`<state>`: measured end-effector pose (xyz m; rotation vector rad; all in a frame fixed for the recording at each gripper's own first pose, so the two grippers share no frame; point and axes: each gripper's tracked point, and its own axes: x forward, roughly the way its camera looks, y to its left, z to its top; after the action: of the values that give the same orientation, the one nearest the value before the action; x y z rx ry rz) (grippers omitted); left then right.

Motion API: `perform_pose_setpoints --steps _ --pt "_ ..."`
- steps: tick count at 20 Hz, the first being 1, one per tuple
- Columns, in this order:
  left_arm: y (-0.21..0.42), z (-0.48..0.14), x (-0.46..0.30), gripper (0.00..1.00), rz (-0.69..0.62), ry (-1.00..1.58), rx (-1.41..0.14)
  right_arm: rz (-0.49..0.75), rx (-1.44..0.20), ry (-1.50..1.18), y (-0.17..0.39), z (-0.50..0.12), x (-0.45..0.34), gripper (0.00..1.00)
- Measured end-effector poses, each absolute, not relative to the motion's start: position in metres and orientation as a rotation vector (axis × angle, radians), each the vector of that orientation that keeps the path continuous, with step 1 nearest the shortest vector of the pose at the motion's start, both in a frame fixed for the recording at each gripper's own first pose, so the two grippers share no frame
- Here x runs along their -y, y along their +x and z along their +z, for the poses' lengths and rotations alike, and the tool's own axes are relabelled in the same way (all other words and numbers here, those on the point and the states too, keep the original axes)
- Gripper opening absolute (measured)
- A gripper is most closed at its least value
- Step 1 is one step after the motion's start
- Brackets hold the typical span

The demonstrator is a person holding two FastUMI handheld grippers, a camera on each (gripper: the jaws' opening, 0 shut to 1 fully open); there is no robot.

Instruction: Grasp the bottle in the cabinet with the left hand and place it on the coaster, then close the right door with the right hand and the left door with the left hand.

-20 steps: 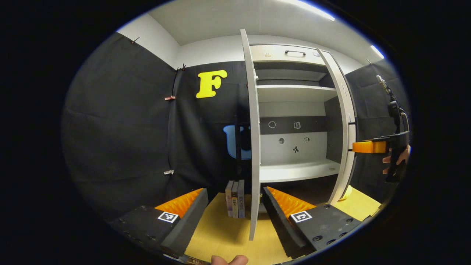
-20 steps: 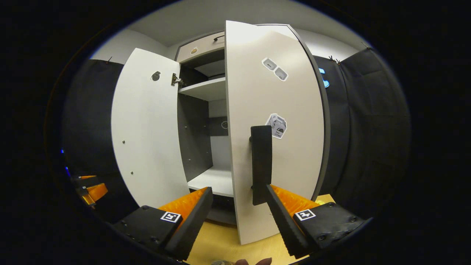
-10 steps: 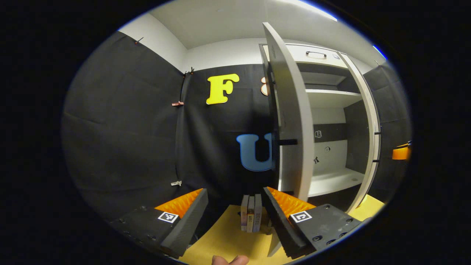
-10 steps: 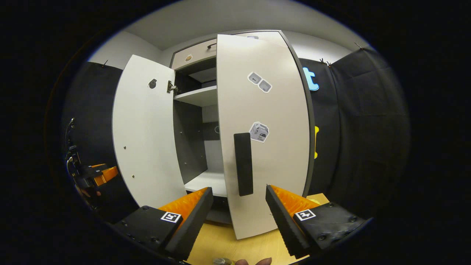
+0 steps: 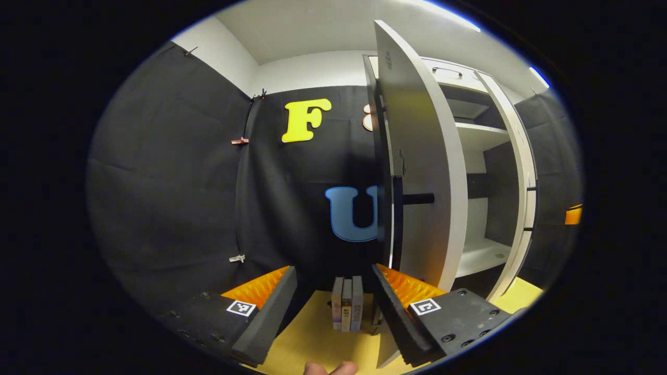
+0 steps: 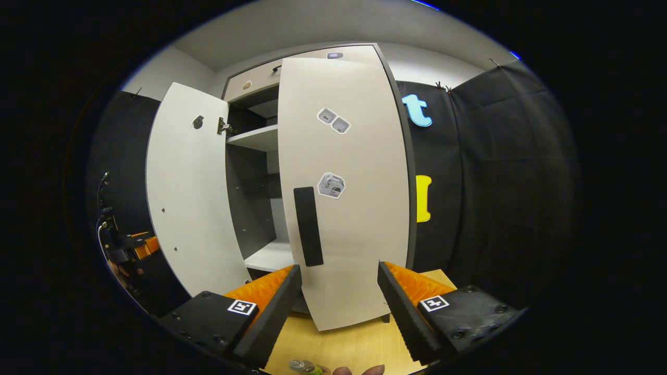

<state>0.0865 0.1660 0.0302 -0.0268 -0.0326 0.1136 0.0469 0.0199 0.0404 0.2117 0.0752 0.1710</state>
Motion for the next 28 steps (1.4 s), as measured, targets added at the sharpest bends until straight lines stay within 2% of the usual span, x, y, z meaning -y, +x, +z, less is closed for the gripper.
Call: perform_pose_setpoints --steps 10,21,28 --pt "0.079 0.034 -0.087 0.91 0.029 -0.031 0.025 0.161 -0.093 0.193 0.029 0.029 0.005 0.97" --pt "0.106 0.028 0.028 0.93 -0.105 -0.035 0.009 0.157 -0.107 0.203 0.029 0.022 0.025 0.98" --pt "0.093 0.033 0.050 0.94 -0.142 0.000 0.028 0.169 -0.116 0.205 0.030 0.020 0.021 0.98"
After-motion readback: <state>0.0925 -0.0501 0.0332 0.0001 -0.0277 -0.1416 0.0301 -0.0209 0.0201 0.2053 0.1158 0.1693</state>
